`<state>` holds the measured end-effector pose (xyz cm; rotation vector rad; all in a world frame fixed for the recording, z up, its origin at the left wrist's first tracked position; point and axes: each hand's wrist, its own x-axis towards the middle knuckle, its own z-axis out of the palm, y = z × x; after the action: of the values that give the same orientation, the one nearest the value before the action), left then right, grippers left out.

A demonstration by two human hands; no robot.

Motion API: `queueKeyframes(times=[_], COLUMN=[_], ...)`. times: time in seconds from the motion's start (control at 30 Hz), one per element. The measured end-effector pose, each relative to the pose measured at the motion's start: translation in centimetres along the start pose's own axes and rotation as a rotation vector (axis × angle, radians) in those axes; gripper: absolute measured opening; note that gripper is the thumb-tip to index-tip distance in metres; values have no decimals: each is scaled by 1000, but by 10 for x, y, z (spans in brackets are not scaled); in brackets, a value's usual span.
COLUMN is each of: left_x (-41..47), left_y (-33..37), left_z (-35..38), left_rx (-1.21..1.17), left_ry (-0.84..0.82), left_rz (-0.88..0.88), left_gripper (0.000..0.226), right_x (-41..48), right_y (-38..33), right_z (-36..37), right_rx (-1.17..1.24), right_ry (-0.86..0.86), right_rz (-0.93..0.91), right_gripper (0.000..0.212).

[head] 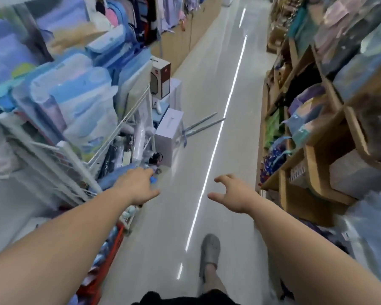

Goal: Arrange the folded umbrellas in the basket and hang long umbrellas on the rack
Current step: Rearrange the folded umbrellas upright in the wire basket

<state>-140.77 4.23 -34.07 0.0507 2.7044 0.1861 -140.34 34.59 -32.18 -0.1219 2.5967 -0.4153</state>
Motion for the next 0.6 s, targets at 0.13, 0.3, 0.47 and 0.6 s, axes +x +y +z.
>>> queueKeyframes(times=[0.13,0.3,0.47,0.6], left_x=[68,109,128,147], left_y=[3,4,-1,-18], left_z=[-10,-25,-25,-6], left_rx=[-80,-183,-303,-403], left_ry=[-8,-47,-32,-16], left_rz=[-107,-291,-449,-582], left_gripper=[59,73,74,66], right_x=[100,196,275,323], right_y=[9,1,-41,-78], right_z=[-33,-68,-86,-81], right_rx=[-29,-101,-164,-249], right_ry=[-27,-197,-296,-382], right_rz=[-102,-240,-387,-501], right_gripper=[73,70,68,66])
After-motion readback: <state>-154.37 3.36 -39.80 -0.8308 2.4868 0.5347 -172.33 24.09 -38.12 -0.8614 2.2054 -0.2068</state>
